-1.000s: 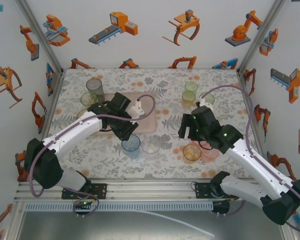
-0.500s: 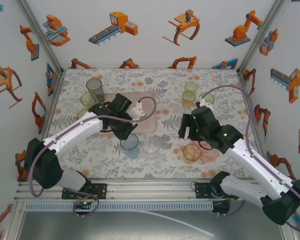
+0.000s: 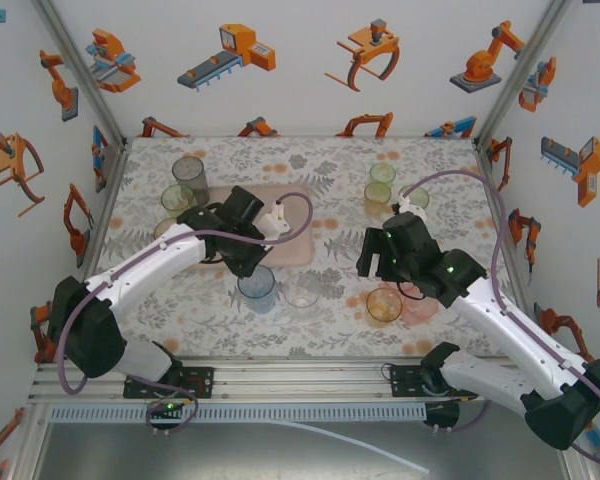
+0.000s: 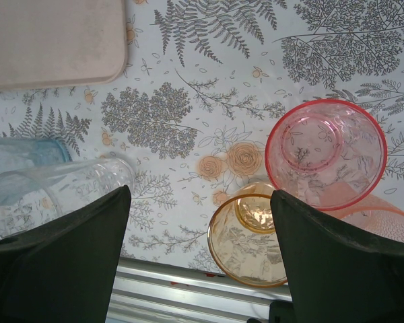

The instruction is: Place the glasses into the tray

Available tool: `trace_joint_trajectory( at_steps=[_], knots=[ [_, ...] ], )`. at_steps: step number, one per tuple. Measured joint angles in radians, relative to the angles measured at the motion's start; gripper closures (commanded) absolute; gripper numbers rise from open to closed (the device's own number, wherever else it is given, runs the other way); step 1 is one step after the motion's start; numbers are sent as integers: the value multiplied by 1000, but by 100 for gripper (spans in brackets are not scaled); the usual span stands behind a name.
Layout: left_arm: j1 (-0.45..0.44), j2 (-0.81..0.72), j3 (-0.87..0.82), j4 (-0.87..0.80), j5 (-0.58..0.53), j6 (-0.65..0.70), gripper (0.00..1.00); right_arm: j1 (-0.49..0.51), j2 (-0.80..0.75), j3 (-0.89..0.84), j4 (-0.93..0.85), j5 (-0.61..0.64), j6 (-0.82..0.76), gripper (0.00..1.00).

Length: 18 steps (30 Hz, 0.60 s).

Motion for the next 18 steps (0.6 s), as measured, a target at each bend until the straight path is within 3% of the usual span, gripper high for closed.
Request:
trace_joint_trajectory(
  at_steps=[18],
  knots=[
    [1,0,92,-61,-64,25,89,0,0,-17,13,-4,0,24]
  ],
)
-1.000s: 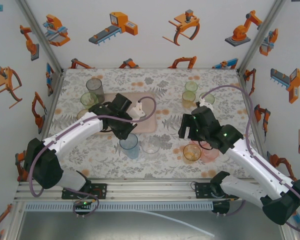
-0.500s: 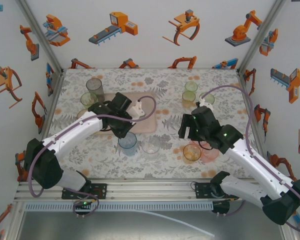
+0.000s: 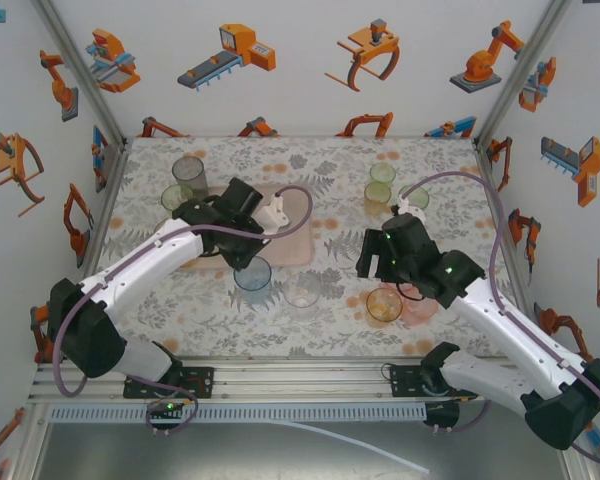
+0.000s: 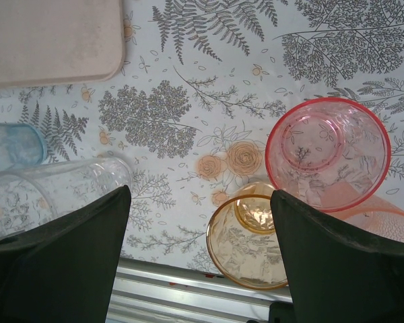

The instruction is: Place the glasses into the tray

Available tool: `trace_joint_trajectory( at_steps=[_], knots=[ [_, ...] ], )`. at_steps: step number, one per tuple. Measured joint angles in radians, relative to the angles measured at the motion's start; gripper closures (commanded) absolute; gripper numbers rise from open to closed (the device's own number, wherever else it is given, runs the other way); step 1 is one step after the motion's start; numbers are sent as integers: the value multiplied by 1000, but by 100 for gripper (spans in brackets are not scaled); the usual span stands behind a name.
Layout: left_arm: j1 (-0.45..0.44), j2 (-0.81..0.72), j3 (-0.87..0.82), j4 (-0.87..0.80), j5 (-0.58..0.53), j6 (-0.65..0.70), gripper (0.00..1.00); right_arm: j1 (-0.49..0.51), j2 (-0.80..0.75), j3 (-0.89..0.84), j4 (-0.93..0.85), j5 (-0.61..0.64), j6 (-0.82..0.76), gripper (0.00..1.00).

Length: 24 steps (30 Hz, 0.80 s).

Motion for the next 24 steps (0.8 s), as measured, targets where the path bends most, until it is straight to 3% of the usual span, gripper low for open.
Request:
trace_joint_trajectory(
  at_steps=[10,24],
  knots=[
    [58,0,71,-19,-23,19,89,0,-2,-5,6,0,0,24],
    [244,0,103,-7,-22,56,89,0,-5,-7,7,0,0,24]
  ],
)
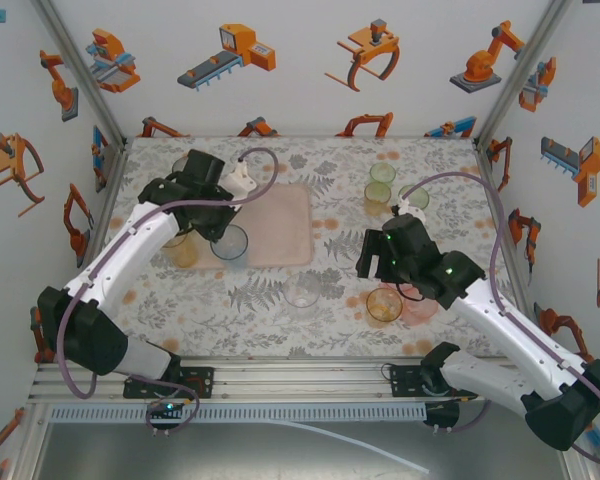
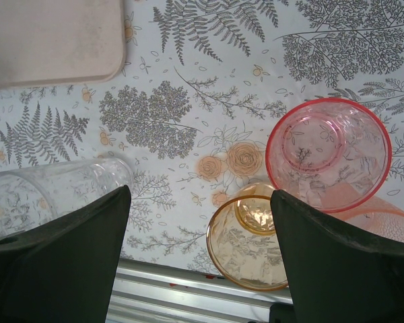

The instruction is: Place the glasses into the tray

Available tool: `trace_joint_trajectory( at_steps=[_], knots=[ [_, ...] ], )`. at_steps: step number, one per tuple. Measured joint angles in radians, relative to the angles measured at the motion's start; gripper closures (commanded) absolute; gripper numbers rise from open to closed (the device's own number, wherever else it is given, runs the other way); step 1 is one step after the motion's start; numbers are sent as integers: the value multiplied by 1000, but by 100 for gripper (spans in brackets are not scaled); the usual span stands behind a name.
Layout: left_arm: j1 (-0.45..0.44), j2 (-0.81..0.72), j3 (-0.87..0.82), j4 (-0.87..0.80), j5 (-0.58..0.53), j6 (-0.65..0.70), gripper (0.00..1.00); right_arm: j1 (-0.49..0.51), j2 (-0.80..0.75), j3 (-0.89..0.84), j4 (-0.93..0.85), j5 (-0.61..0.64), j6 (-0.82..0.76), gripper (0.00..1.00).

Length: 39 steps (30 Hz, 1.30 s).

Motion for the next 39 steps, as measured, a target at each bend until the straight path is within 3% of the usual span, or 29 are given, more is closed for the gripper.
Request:
trace_joint_trajectory(
  at_steps=[17,39],
  knots=[
    [123,30,-16,97,4,1,89,0,0,0,0,-3,0,24],
    [176,109,-67,146,19,-7,89,0,3,0,0,-6,0,24]
  ],
)
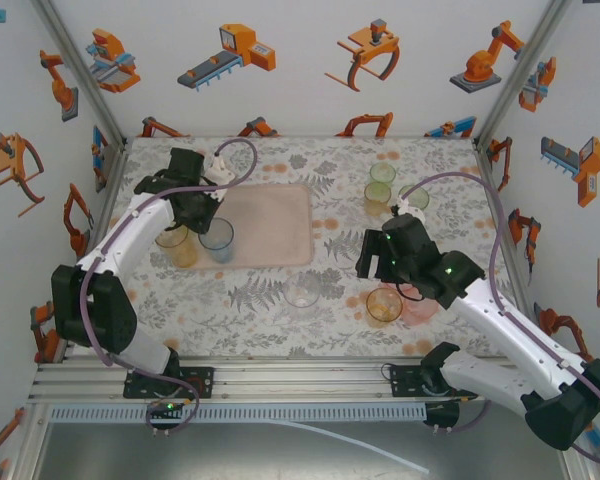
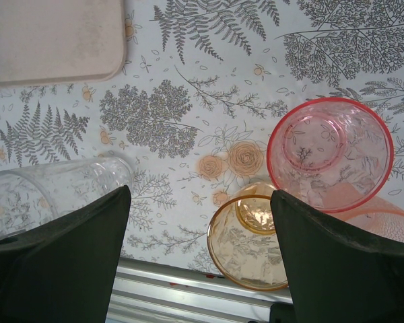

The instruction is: Place the glasses into the tray

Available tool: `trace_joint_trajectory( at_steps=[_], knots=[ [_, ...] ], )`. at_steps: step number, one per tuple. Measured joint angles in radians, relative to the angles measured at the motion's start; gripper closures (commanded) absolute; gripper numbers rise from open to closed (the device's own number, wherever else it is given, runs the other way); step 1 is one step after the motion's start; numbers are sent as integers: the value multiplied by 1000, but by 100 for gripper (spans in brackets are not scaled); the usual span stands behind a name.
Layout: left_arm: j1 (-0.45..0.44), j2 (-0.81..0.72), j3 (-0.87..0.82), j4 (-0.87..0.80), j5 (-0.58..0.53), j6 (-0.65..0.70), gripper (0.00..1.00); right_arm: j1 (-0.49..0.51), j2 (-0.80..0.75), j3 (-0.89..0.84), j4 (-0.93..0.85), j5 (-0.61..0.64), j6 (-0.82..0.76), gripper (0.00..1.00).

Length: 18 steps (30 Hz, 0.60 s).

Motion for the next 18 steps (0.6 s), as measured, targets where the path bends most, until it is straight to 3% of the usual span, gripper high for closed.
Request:
trace_joint_trajectory(
  at_steps=[9,18],
  knots=[
    [15,5,-1,0,8,0,87,0,6,0,6,-6,0,24],
    [27,14,-1,2,11,-1,77,0,8,0,6,-13,0,24]
  ],
)
